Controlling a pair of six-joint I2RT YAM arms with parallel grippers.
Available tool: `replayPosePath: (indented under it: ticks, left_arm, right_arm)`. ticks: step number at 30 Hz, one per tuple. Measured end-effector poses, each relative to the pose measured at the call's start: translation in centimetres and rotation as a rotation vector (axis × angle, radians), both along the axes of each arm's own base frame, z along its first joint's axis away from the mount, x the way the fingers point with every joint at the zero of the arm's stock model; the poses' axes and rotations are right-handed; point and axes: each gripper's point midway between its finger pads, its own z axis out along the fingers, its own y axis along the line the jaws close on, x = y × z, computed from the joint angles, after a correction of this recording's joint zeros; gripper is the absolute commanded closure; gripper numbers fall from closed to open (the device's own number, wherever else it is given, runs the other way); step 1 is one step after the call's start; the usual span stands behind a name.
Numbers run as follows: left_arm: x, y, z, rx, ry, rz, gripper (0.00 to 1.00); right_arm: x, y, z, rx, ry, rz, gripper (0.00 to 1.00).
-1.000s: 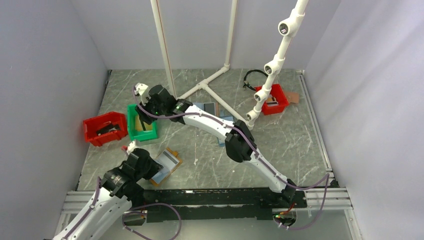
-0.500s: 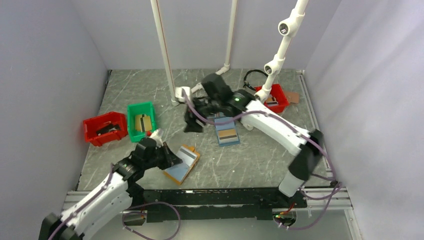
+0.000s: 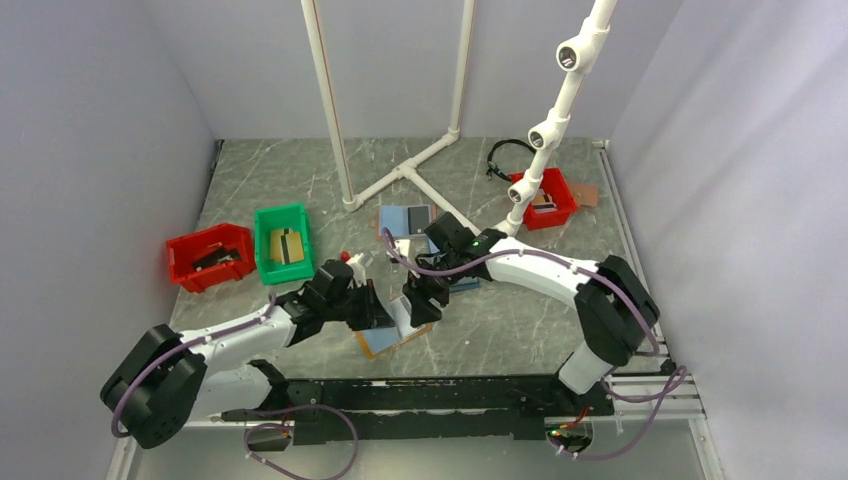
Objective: Take the credit cards out of the card holder
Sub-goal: Remove the credit card from the card holder.
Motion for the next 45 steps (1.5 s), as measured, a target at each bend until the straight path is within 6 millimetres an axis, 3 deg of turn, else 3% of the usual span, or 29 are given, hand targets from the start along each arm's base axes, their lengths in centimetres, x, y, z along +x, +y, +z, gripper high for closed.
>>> replayPosePath:
  ticks: [8, 13, 19, 30, 45]
  left_arm:
    - [-2.5, 2.8, -2.7, 0.006, 0.055, 0.127, 1.00]
    - [-2.9, 3.6, -3.1, 0.007, 0.069, 0.174, 1.00]
    - [-2.9, 3.9, -3.7, 0.028, 0.092, 0.198, 1.00]
    - [-2.2, 3.8, -3.6, 0.008, 0.120, 0.274, 1.00]
    - [-1.5, 5.2, -3.6, 0.006, 0.110, 0.394, 1.00]
  right_arm:
    - [2.8, 1.4, -2.9, -0.058, 0.071, -0.192, 0.37]
    - [3.8, 1.8, -4.3, -0.093, 0.127, -0.301, 0.39]
    - [3.8, 1.8, -5.0, -0.116, 0.211, -0.364, 0.44]
    - [2.7, 1.0, -5.3, -0.141, 0.336, -0.434, 0.45]
    - [2.1, 1.4, -5.3, -0.166, 0.408, -0.489, 0.45]
